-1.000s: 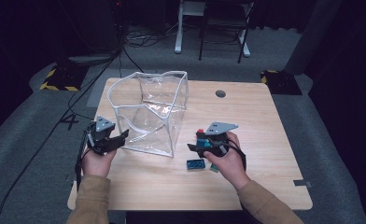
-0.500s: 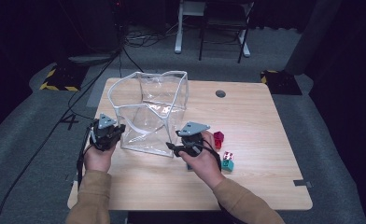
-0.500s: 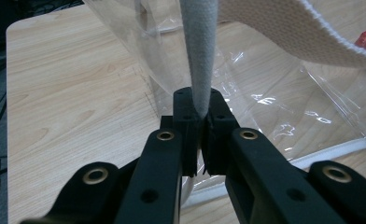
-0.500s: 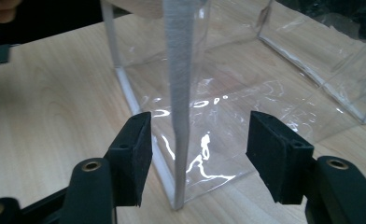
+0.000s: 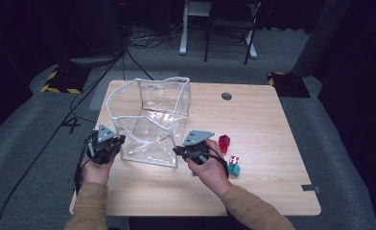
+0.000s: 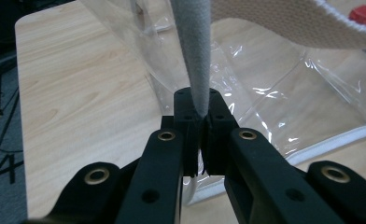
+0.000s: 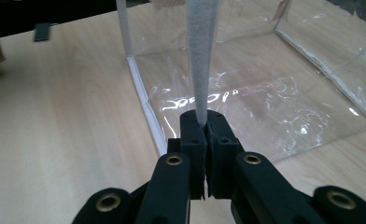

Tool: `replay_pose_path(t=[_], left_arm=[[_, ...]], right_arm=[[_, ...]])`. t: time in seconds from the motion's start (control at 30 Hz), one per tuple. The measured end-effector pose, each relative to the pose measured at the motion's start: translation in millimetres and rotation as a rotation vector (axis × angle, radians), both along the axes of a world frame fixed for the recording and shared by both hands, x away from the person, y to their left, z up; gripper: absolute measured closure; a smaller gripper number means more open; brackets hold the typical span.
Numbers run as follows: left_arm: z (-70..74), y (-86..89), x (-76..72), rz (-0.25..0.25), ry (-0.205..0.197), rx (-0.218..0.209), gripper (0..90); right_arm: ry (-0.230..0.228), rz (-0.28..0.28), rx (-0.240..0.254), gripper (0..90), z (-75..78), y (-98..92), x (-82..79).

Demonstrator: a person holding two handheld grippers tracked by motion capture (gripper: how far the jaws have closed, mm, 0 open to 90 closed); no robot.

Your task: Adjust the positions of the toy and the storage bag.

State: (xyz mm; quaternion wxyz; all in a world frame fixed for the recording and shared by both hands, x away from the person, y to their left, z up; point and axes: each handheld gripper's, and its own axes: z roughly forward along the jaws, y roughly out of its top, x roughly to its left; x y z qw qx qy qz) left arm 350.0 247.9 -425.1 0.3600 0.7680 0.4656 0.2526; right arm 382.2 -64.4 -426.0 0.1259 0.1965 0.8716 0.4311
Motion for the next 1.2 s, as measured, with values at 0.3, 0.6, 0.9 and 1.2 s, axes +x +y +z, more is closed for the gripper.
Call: replay_pose_path(t=[0.3, 0.6, 0.9, 1.2], left_arm=[[-0.2, -10.6, -48.3, -0.025, -0.002, 0.014, 86.7], [-0.4, -27.7, -82.5, -0.077, -0.009, 0.035, 86.7], [-0.2, -54.8, -99.4, -0.161, -0.012, 0.047, 86.7], [-0.3, -83.1, -101.1, -0.227, -0.021, 0.065, 86.7]], right_arm=[[0.028, 0.085, 0.015, 87.0, -0.9, -14.7, -40.8], [0.055, 0.121, 0.035, 87.0, -1.8, -42.8, -72.7], [0.068, 0.098, 0.035, 87.0, -1.2, -73.9, -92.2], [0.069, 0.057, 0.034, 87.0, -0.7, -103.2, -105.8]])
